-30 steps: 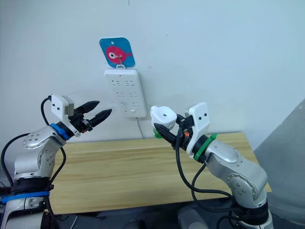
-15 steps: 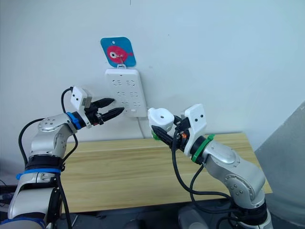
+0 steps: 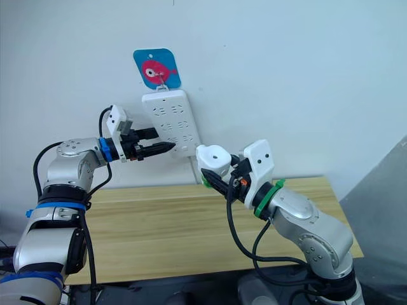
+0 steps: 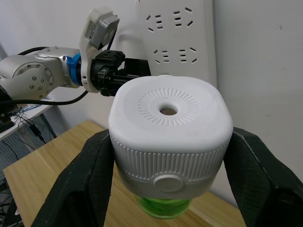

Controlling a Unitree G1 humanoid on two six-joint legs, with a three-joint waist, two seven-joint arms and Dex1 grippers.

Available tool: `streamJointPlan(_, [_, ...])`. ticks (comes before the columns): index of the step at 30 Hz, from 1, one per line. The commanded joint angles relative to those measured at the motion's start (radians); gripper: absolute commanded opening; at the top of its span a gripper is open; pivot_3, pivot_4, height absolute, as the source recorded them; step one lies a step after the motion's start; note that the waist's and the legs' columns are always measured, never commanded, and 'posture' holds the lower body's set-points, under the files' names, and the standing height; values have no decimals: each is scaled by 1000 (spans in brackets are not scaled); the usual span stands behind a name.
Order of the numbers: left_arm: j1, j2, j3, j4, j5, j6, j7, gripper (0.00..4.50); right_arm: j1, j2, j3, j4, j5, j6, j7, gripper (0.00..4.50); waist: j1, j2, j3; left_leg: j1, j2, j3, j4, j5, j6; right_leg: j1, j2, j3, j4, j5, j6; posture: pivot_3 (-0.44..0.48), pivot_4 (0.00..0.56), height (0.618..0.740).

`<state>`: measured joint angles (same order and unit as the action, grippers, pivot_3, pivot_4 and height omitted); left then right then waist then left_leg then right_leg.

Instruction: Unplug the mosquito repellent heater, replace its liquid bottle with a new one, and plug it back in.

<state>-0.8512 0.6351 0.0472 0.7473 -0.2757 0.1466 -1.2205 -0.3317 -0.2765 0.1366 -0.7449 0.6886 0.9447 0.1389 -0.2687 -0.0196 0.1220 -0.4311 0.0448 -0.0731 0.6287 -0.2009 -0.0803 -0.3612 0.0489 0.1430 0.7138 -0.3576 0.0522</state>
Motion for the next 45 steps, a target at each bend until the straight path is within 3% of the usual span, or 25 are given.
streamJointPlan(1, [-40, -2, 4, 0, 2, -3, -24, 3222, -49, -6, 17, -28, -15, -9, 13, 2959, -4, 0, 0, 0, 0, 0, 0, 0, 0, 0, 0, 0, 0, 0, 0, -294, 90, 733])
streamJointPlan(2, [-43, -4, 7, 5, 4, -6, -25, 3222, -63, -8, 27, -19, -25, -4, 11, 2959, -7, 0, 0, 0, 0, 0, 0, 0, 0, 0, 0, 0, 0, 0, 0, -295, 88, 733])
streamJointPlan(8, [-55, -18, 17, 21, 4, 1, -10, 1483, -166, 19, 84, 52, -80, 43, -18, 2959, -6, 0, 0, 0, 0, -1, 0, 0, 0, 0, 0, -1, 1, 0, 0, -293, 82, 733])
streamJointPlan(9, [-54, -19, 17, 21, 6, 1, -10, 1353, -191, 34, 88, 76, -93, 62, -37, 2959, -5, 0, 0, 0, 0, -2, 1, 0, 0, 0, 0, -2, 1, 0, 0, -293, 82, 733])
streamJointPlan(14, [-46, -23, 16, 12, 7, 13, -8, 1331, -299, 94, 118, 221, -190, 115, -100, 2959, -8, 0, 0, 0, 0, -3, 2, 2, -1, 1, -1, -3, 2, 0, 0, -296, 80, 733])
streamJointPlan(21, [-36, -24, 17, -4, 8, 30, -2, 1331, -340, 156, 131, 344, -293, 86, -120, 2959, -7, 0, 0, -1, 0, -7, 2, 2, -1, 2, -2, -8, 3, 0, 0, -285, 73, 733])
streamJointPlan(45, [-26, -30, 14, -5, 12, 26, -1, 1331, -379, 247, 135, 424, -419, 38, -46, 2959, -10, 0, 0, -1, -1, -15, 2, 4, -4, 4, -2, -17, 4, 2, -4, -284, 74, 733])
